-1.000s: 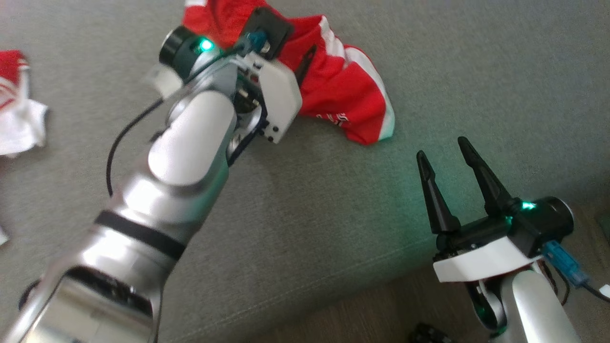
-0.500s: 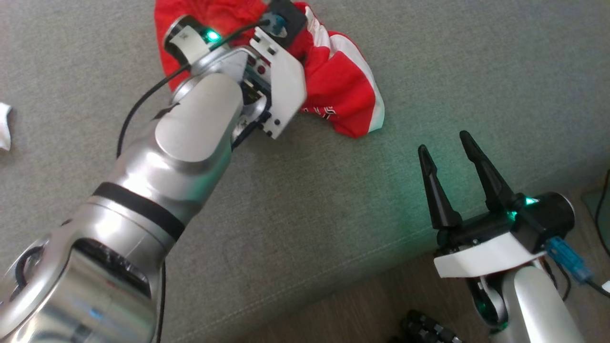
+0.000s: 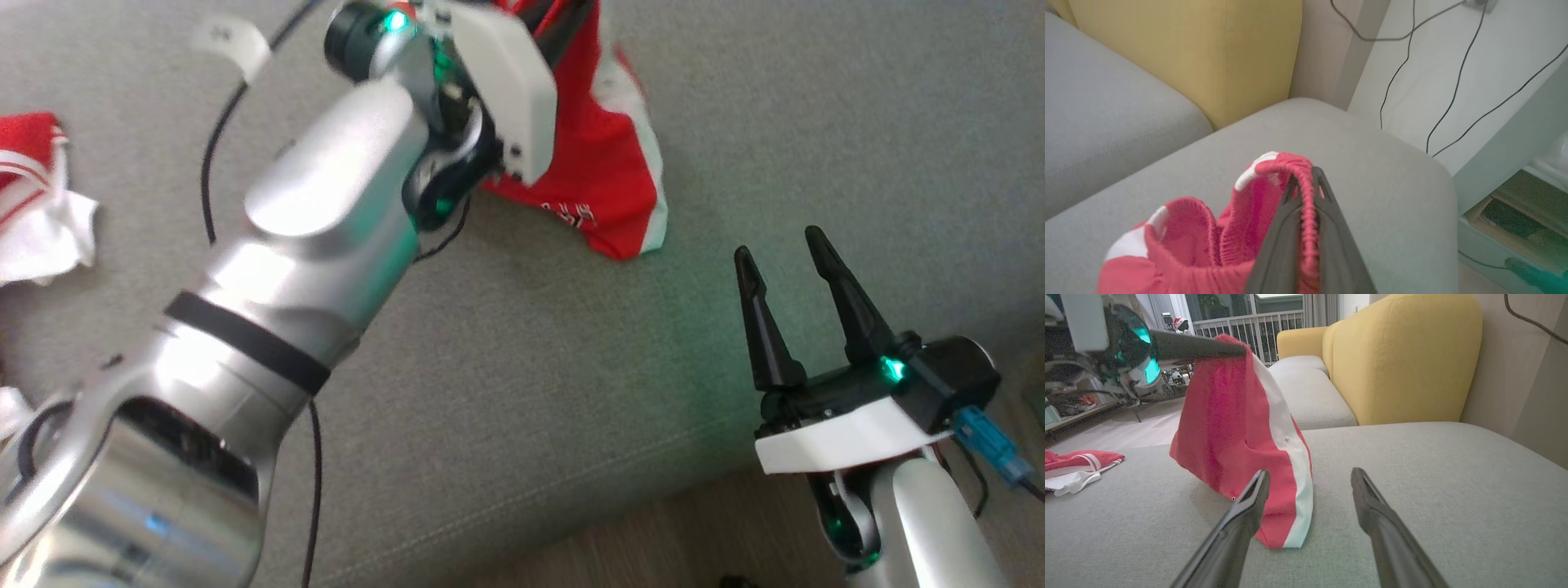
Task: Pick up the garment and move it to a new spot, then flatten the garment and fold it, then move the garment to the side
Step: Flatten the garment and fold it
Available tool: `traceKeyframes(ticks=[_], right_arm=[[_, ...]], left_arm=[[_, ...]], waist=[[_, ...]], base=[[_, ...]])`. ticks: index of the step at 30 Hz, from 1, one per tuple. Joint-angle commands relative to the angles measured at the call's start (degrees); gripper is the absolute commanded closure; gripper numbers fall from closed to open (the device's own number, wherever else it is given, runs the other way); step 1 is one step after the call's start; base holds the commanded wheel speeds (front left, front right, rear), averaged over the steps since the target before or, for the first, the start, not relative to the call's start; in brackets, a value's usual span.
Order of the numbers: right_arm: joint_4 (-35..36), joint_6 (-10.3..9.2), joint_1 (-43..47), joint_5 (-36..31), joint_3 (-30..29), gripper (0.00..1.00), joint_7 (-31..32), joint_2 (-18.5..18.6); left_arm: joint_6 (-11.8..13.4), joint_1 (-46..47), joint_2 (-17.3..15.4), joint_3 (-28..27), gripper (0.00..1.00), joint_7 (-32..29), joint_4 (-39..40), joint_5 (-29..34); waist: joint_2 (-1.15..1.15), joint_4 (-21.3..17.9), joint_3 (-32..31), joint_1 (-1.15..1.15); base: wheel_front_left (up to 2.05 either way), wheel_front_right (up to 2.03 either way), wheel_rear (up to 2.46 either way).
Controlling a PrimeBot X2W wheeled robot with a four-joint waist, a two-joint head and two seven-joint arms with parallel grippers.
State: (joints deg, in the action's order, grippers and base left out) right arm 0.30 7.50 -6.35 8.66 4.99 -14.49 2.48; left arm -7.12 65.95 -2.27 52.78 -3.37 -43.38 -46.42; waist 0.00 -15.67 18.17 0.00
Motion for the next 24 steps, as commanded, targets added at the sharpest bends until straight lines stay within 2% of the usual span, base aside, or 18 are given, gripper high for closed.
traceKeyframes(ticks=[1, 6, 11, 16, 20, 21, 24], right_arm=[[1.63, -0.01, 0.16, 0.34, 0.93, 0.00, -0.51, 0.40], [1.62, -0.01, 1.15, 0.38, 0.09, 0.00, -0.51, 0.40], [2.21, -0.01, 1.70, -0.07, -0.38, 0.00, -0.51, 0.40], [2.49, -0.01, 2.49, -0.44, -0.51, 0.00, -0.51, 0.40], [2.29, -0.01, 3.54, -0.82, -0.78, 0.00, -0.51, 0.40], [2.29, -0.01, 3.54, -0.82, -0.78, 0.00, -0.51, 0.40], [2.21, -0.01, 4.17, -1.10, -1.18, 0.00, -0.51, 0.40]], left_arm=[[-0.31, 5.02, -0.61, -2.06, 1.00, 0.53, 2.50, -1.38], [-0.34, 6.49, -0.73, -2.04, 1.00, 1.68, 5.09, -4.12], [0.07, 2.96, -3.95, -1.10, 1.00, 3.87, 7.49, -3.22], [2.28, -9.34, -9.50, -0.81, 1.00, 5.19, 12.19, -5.21], [4.58, -21.93, -13.75, -0.63, 1.00, 8.51, 18.57, -7.08], [4.58, -21.93, -13.75, -0.63, 1.00, 8.51, 18.57, -7.08], [6.72, -30.12, -16.12, -0.45, 1.00, 11.67, 23.16, -7.72]], waist=[[0.00, 1.29, -2.02, 0.00], [0.00, 3.49, -5.00, 0.00], [0.00, 5.68, -5.80, 0.00], [0.00, 6.58, -6.14, 0.00], [0.00, 6.85, -6.68, 0.00], [0.00, 6.85, -6.68, 0.00], [0.00, 7.39, -7.11, 0.00]], base=[[0.00, 0.00, 0.00], [0.00, 0.00, 0.00], [0.00, 0.00, 0.00], [0.00, 0.00, 0.00], [0.00, 0.00, 0.00], [0.00, 0.00, 0.00], [0.00, 0.00, 0.00]])
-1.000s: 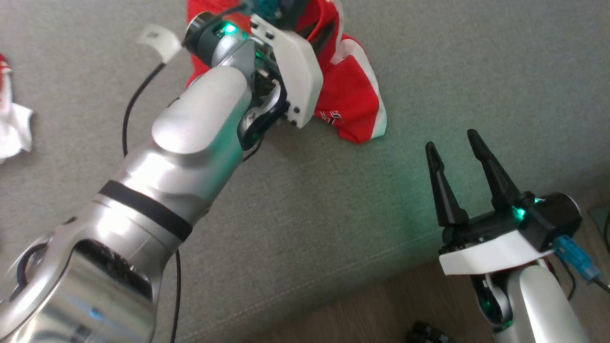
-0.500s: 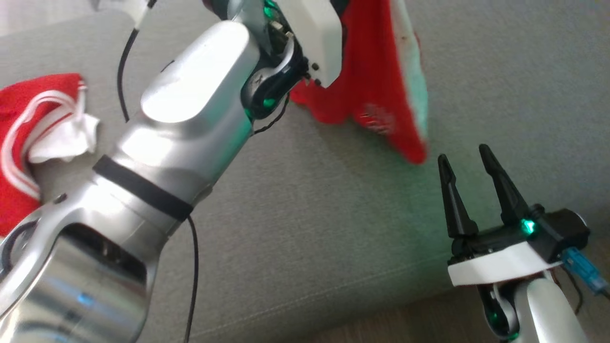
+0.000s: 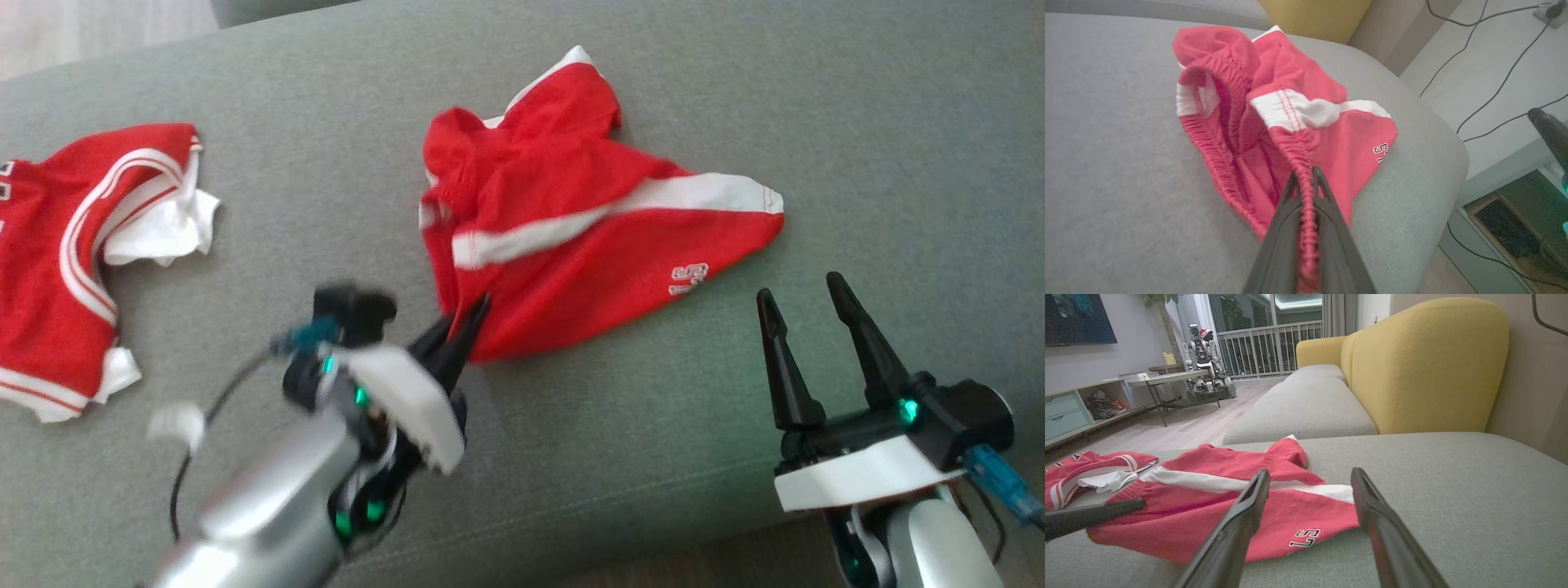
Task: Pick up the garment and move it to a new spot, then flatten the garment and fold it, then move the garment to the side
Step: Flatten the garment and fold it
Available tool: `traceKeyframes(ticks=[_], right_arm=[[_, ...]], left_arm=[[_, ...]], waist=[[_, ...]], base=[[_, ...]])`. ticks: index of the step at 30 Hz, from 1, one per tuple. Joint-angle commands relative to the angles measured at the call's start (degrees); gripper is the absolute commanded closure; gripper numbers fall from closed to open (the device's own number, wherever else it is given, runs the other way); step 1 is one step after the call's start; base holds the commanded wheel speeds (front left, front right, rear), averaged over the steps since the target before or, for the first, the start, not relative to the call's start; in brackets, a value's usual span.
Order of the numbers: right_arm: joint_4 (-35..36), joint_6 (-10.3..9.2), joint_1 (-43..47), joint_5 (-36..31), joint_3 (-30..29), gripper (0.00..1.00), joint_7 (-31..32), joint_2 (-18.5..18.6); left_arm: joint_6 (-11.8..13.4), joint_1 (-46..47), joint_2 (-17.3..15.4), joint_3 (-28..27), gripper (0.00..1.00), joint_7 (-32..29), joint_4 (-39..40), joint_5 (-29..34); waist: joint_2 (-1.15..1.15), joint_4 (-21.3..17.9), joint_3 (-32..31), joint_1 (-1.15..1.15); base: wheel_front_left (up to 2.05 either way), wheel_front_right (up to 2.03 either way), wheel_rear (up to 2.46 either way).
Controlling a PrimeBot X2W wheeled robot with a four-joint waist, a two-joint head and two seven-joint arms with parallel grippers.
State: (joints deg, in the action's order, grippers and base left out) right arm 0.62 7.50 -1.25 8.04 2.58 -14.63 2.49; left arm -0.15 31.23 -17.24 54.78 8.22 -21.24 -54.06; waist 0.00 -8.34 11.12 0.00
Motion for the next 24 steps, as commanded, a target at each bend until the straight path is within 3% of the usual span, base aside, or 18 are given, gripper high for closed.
traceKeyframes(ticks=[1, 6, 7, 9, 10, 19, 24], right_arm=[[1.85, -0.01, -0.72, -0.60, 1.13, 0.00, -0.37, 0.39], [1.51, -0.01, 0.26, -1.47, 0.63, 0.00, -0.37, 0.39], [1.44, -0.01, 0.39, -1.64, 0.61, 0.00, -0.37, 0.39], [1.28, -0.01, 0.57, -1.93, 0.69, 0.00, -0.37, 0.39], [1.20, -0.01, 0.67, -2.05, 0.84, 0.00, -0.37, 0.39], [0.29, -0.01, 1.77, -2.40, 2.50, 0.00, -0.37, 0.39], [0.27, -0.01, 2.03, -2.40, 2.65, 0.00, -0.37, 0.39]], left_arm=[[0.49, 2.48, -1.86, -2.21, 1.00, 1.26, 2.14, 0.28], [3.27, -5.07, -2.87, -1.55, 1.00, 4.46, 5.21, 1.12], [3.55, -5.94, -2.82, -1.51, 0.83, 4.86, 5.68, 1.37], [3.92, -7.26, -2.65, -1.21, 0.41, 5.36, 6.45, 1.99], [4.03, -7.72, -2.56, -1.06, 0.00, 5.50, 6.79, 2.21], [5.00, -8.38, -2.93, -1.12, 0.00, 4.77, 7.94, 2.12], [2.62, -7.70, -2.55, -3.13, 0.00, 3.91, 6.93, -1.82]], waist=[[0.00, 0.37, -0.23, 0.00], [0.00, 2.00, -1.45, 0.00], [0.00, 2.31, -1.66, 0.00], [0.00, 2.87, -2.08, 0.00], [0.00, 3.09, -2.35, 0.00], [0.00, 2.71, -5.45, 0.00], [0.00, 1.86, -5.79, 0.00]], base=[[0.00, 0.00, 0.00], [0.00, 0.00, 0.00], [0.00, 0.00, 0.00], [0.00, 0.00, 0.00], [0.00, 0.00, 0.00], [0.00, 0.00, 0.00], [0.00, 0.00, 0.00]])
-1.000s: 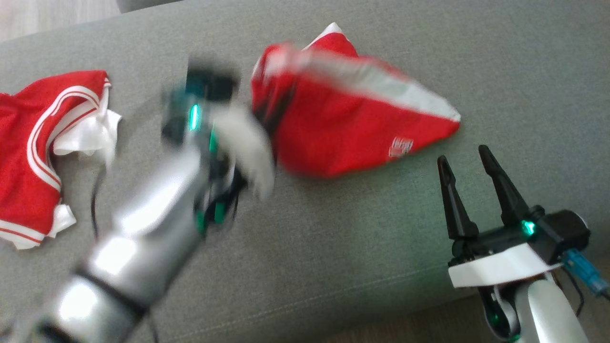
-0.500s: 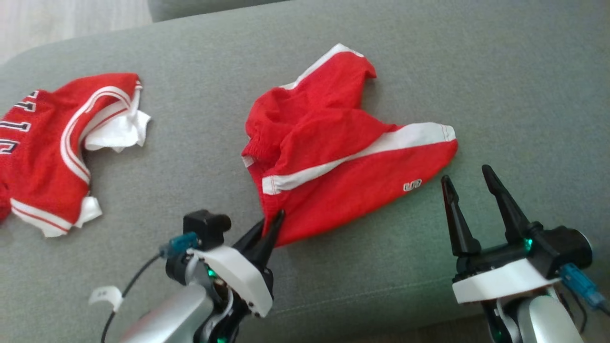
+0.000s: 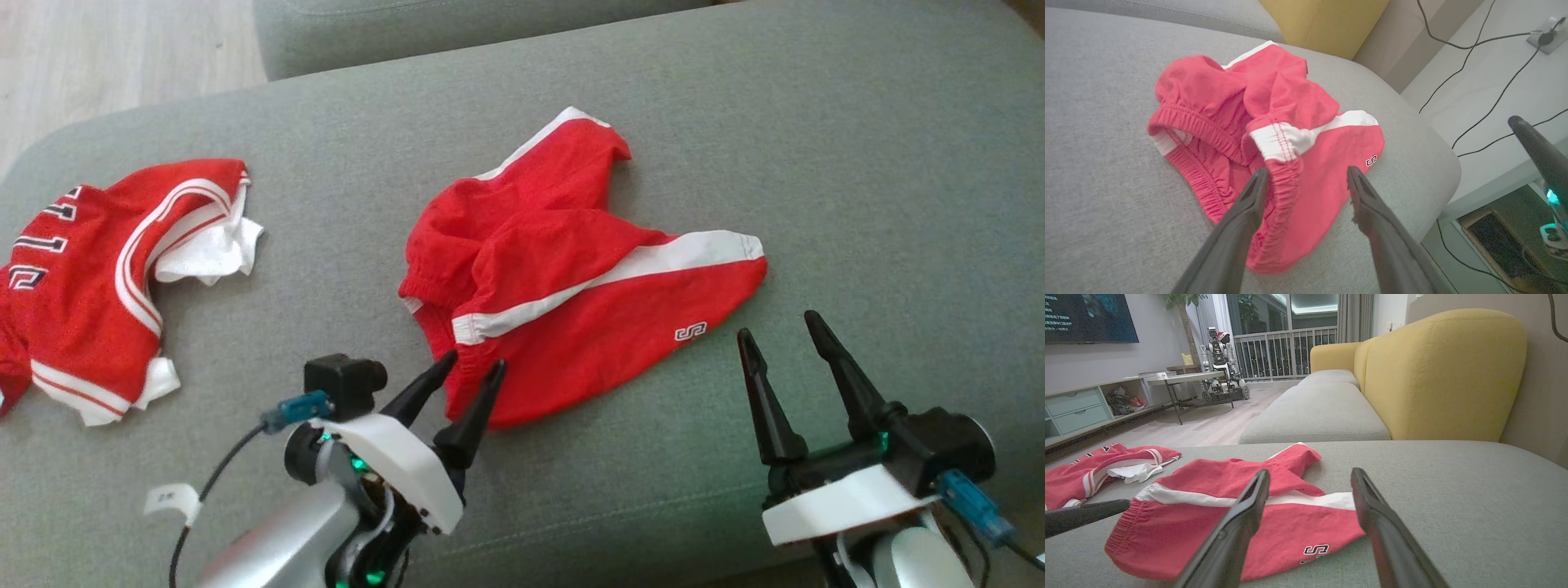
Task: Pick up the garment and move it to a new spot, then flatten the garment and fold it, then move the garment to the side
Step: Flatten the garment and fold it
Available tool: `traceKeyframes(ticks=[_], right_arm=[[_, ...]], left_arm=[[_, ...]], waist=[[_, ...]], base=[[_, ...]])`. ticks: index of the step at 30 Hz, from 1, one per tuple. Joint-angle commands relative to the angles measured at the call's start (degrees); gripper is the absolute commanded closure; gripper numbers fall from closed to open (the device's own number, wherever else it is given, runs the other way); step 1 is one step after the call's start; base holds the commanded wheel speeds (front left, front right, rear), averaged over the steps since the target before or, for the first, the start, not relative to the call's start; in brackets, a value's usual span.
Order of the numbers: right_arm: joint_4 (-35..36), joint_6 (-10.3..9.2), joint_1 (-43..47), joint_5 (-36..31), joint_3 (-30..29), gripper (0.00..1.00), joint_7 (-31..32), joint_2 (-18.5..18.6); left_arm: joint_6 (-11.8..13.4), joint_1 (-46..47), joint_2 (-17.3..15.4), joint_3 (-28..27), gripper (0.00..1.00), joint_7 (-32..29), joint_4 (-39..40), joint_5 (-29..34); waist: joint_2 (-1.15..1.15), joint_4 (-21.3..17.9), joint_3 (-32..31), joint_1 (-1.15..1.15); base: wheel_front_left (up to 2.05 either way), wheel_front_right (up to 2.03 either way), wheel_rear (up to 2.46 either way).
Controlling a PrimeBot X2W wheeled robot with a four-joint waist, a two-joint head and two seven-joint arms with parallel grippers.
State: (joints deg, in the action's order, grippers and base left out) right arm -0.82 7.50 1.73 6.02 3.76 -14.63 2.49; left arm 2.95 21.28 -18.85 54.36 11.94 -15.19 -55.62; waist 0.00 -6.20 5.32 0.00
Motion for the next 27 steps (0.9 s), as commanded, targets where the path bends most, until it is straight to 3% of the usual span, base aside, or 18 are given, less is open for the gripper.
traceKeyframes(ticks=[1, 9, 13, 14, 16, 17, 18, 19, 27], right_arm=[[1.66, -0.01, -0.97, -0.36, 1.47, 0.00, -0.37, 0.39], [1.87, -0.01, -1.52, -0.12, 1.27, 0.00, -0.37, 0.39], [2.03, -0.01, -1.75, -0.11, 1.00, 0.00, -0.37, 0.39], [2.05, -0.01, -1.80, -0.13, 0.95, 0.00, -0.37, 0.39], [2.09, -0.01, -1.86, -0.09, 0.80, 0.00, -0.37, 0.39], [2.09, -0.01, -1.86, -0.09, 0.80, 0.00, -0.37, 0.39], [2.12, -0.01, -1.88, -0.07, 0.73, 0.00, -0.37, 0.39], [2.17, -0.01, -1.89, -0.07, 0.67, 0.00, -0.37, 0.39], [2.56, -0.01, -2.23, -0.42, 0.38, 0.00, -0.37, 0.39]], left_arm=[[-0.92, 2.38, -0.80, -3.12, 0.00, 0.11, 0.45, -1.01], [-2.71, 4.51, 0.04, -4.84, 0.01, -0.27, -4.78, -3.43], [-3.60, 5.26, 0.62, -5.11, 0.31, -0.13, -6.58, -3.91], [-3.81, 5.30, 0.82, -5.25, 0.51, -0.12, -6.93, -4.21], [-4.33, 5.42, 1.01, -5.10, 0.69, -0.42, -7.56, -4.50], [-4.33, 5.42, 1.01, -5.10, 0.69, -0.42, -7.56, -4.50], [-4.58, 5.38, 1.12, -4.97, 0.88, -0.78, -7.83, -4.76], [-4.81, 5.40, 1.17, -4.75, 1.00, -1.09, -7.98, -4.83], [-4.15, 5.02, 0.04, -3.64, 1.00, -0.33, -7.22, -2.52]], waist=[[0.00, -0.45, 0.04, 0.00], [0.00, -1.55, 0.94, 0.00], [0.00, -1.86, 1.27, 0.00], [0.00, -1.90, 1.33, 0.00], [0.00, -1.91, 1.45, 0.00], [0.00, -1.91, 1.45, 0.00], [0.00, -1.86, 1.49, 0.00], [0.00, -1.81, 1.53, 0.00], [0.00, -0.81, 1.64, 0.00]], base=[[0.00, 0.00, 0.00], [0.00, 0.00, 0.00], [0.00, 0.00, 0.00], [0.00, 0.00, 0.00], [0.00, 0.00, 0.00], [0.00, 0.00, 0.00], [0.00, 0.00, 0.00], [0.00, 0.00, 0.00], [0.00, 0.00, 0.00]])
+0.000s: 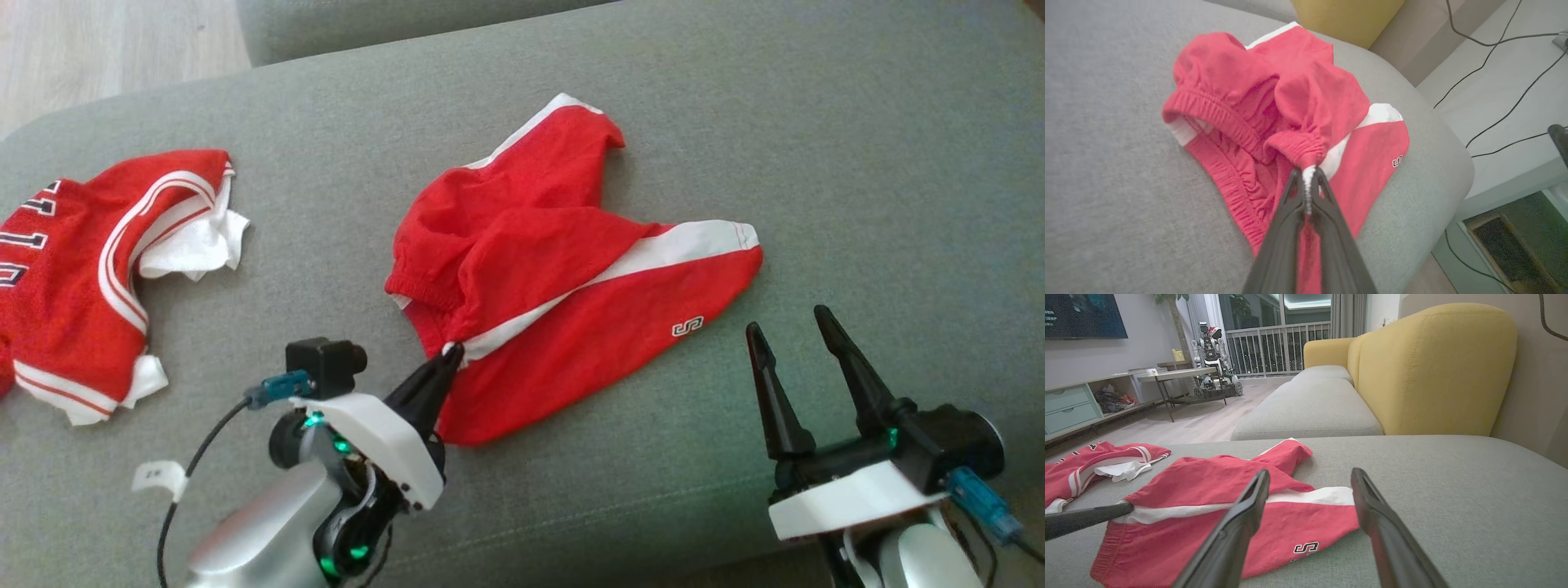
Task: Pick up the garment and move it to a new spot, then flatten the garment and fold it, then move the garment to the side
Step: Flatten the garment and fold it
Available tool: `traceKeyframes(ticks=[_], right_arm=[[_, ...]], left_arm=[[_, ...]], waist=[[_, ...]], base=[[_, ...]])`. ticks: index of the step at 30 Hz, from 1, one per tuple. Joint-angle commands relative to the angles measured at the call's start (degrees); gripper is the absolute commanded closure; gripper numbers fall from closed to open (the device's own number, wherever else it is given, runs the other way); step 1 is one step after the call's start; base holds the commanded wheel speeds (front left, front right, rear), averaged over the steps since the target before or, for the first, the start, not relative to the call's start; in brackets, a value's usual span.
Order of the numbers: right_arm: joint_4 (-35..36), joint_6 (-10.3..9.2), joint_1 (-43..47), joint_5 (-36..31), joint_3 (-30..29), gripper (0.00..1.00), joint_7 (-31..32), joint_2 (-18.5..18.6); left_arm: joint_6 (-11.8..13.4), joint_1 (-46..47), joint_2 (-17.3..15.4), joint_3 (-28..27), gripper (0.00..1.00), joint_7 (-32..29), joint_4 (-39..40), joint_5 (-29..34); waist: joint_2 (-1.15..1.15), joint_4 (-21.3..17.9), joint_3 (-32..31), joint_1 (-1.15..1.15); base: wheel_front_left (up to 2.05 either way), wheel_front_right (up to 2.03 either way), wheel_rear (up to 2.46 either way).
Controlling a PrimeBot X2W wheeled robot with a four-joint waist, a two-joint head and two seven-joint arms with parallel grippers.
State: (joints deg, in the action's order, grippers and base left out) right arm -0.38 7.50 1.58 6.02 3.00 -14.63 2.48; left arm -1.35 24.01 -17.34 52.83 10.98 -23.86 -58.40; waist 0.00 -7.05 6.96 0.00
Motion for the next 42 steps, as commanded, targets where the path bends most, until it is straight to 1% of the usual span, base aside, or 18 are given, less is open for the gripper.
traceKeyframes(ticks=[1, 4, 7, 9, 13, 17, 21, 25, 28, 29, 31, 32, 36, 42], right_arm=[[2.13, -0.01, -2.21, -0.42, 1.18, 0.00, -0.37, 0.40], [1.17, -0.01, -2.78, 0.27, 1.93, 0.00, -0.37, 0.40], [-1.43, -0.01, -3.88, 3.01, 1.64, 0.00, -0.37, 0.40], [-4.18, -0.01, -5.18, 4.16, 1.66, 0.00, -0.37, 0.40], [-11.86, -0.01, -9.23, 7.05, 1.61, 0.00, -0.37, 0.40], [-22.61, -0.01, -14.95, 8.83, 2.55, 0.00, -0.37, 0.40], [-33.16, -0.01, -21.26, 10.56, 4.72, 0.00, -0.37, 0.40], [-39.06, -0.01, -25.21, 12.23, 6.41, 0.00, -0.37, 0.40], [-41.28, -0.01, -26.69, 13.32, 7.93, 0.00, -0.37, 0.40], [-41.74, -0.01, -26.94, 13.68, 8.60, 0.16, -0.37, 0.40], [-42.35, -0.01, -27.07, 15.42, 9.89, 0.83, -0.37, 0.40], [-42.55, -0.01, -27.11, 16.27, 10.46, 1.00, -0.37, 0.40], [-42.58, -0.01, -26.98, 16.65, 11.36, 1.00, -0.37, 0.40], [-40.69, -0.01, -24.76, 16.68, 10.56, 1.00, -0.37, 0.44]], left_arm=[[0.70, 2.10, -2.10, -2.01, 1.00, 1.06, 1.92, 1.18], [2.81, 1.08, -4.64, -2.08, 1.00, 2.11, 3.79, 3.84], [4.92, -0.32, -7.53, -2.65, 1.00, 2.60, 6.06, 5.43], [6.22, -1.28, -9.35, -3.31, 1.00, 2.77, 7.67, 5.83], [7.71, -2.70, -11.92, -4.66, 1.00, 2.86, 10.22, 5.45], [8.43, -3.27, -12.79, -5.34, 1.00, 2.84, 11.45, 4.99], [8.78, -2.97, -12.54, -5.23, 1.00, 2.71, 11.69, 5.17], [8.60, -2.50, -12.19, -4.81, 1.00, 2.58, 11.25, 5.45], [8.49, -2.41, -12.07, -4.81, 1.00, 2.62, 10.84, 5.37], [8.45, -2.44, -12.06, -4.82, 1.00, 2.64, 10.70, 5.33], [8.35, -2.57, -12.01, -4.87, 1.00, 2.69, 10.43, 5.17], [8.29, -2.65, -11.99, -4.88, 1.00, 2.71, 10.28, 5.10], [8.15, -2.89, -11.87, -4.85, 1.00, 2.79, 9.79, 4.98], [7.73, -3.58, -11.82, -5.28, 1.00, 3.15, 9.08, 4.82]], waist=[[0.00, 0.15, 0.01, 0.00], [0.00, 0.61, 0.01, 0.00], [0.00, 1.31, -0.04, 0.00], [0.00, 1.84, 0.01, 0.00], [0.00, 2.94, 0.54, 0.00], [0.00, 3.70, 1.33, 0.00], [0.00, 4.62, 2.25, 0.00], [0.00, 5.26, 2.74, 0.00], [0.00, 5.48, 2.77, 0.00], [0.00, 5.50, 2.71, 0.00], [0.00, 5.45, 2.56, 0.00], [0.00, 5.39, 2.46, 0.00], [0.00, 5.16, 1.96, 0.00], [0.00, 4.40, 0.22, 0.00]], base=[[0.00, 0.00, 0.00], [0.00, 0.00, 0.00], [0.00, 0.00, 0.00], [0.00, 0.00, 0.00], [0.00, 0.00, 0.00], [0.00, 0.00, 0.00], [0.00, 0.00, 0.00], [0.00, 0.00, 0.00], [0.00, 0.00, 0.00], [0.00, 0.00, 0.00], [0.00, 0.00, 0.00], [0.00, 0.00, 0.00], [0.00, 0.00, 0.00], [0.00, 0.00, 0.00]])
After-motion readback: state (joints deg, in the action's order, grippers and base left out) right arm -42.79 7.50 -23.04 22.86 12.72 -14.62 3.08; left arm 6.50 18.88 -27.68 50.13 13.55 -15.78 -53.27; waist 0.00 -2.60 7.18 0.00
